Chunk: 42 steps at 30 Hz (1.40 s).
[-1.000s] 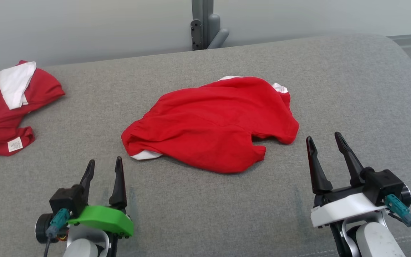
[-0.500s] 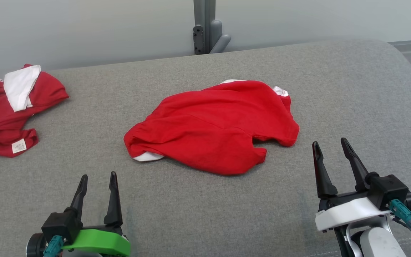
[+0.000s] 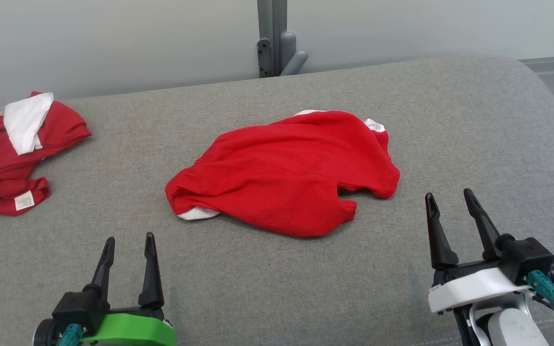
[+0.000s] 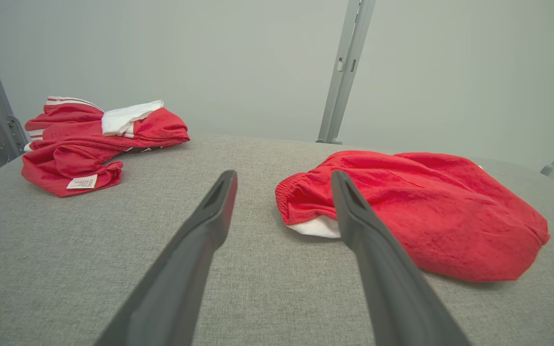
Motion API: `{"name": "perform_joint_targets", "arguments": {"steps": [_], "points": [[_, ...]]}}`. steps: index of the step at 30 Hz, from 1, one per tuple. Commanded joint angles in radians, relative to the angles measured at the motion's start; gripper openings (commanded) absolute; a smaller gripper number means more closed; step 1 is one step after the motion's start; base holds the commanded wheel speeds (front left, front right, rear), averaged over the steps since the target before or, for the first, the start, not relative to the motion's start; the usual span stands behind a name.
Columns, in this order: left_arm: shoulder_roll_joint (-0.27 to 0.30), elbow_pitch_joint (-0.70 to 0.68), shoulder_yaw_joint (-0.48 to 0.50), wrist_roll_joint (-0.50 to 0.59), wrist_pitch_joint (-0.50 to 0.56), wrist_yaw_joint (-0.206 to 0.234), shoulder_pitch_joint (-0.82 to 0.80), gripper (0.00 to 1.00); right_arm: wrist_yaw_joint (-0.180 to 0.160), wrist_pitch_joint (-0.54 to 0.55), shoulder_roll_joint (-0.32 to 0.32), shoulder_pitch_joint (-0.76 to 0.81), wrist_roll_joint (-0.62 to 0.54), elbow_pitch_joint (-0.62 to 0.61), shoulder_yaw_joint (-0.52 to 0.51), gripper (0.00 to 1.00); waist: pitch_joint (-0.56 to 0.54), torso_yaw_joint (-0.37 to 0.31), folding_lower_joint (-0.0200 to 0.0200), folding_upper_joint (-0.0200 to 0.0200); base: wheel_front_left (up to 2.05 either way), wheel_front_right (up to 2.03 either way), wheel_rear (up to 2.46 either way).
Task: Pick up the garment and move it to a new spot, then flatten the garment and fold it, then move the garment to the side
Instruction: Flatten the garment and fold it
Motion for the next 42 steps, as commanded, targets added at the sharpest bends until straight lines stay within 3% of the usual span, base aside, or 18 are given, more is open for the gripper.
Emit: {"name": "perform_joint_targets", "arguments": {"steps": [1, 16, 22, 30, 42], "points": [[-0.001, -0.004, -0.001, -0.006, -0.001, 0.005, 0.011, 1.0, 0.0, -0.003, -0.003, 0.009, 0.002, 0.0, 0.0, 1.0, 0.0, 0.001, 0.0, 0.0061, 0.0, 0.0, 0.0], [-0.001, 0.0, -0.013, -0.007, -0.001, 0.007, -0.004, 1.0, 0.0, -0.003, -0.003, -0.003, 0.003, 0.009, -0.004, 1.0, 0.019, 0.019, 0.0, 0.0061, 0.0, 0.0, 0.0], [-0.001, -0.005, -0.021, -0.001, -0.001, 0.001, -0.029, 1.0, 0.0, -0.003, -0.002, -0.089, -0.068, 0.069, -0.034, 1.0, 0.057, 0.042, 0.0, 0.0061, 0.0, 0.0, 0.0], [0.0, -0.009, -0.058, -0.006, -0.001, 0.006, -0.068, 1.0, 0.0, 0.022, -0.007, -0.32, -0.147, 0.347, -0.087, 1.0, 0.128, 0.099, 0.0, 0.0061, 0.0, 0.0, 0.0], [0.0, -0.025, -0.116, -0.013, -0.001, 0.004, -0.132, 1.0, 0.0, 0.13, -0.1, -0.625, -0.159, 0.772, -0.151, 1.0, 0.225, 0.241, 0.0, 0.0061, 0.0, 0.0, 0.0]]}}
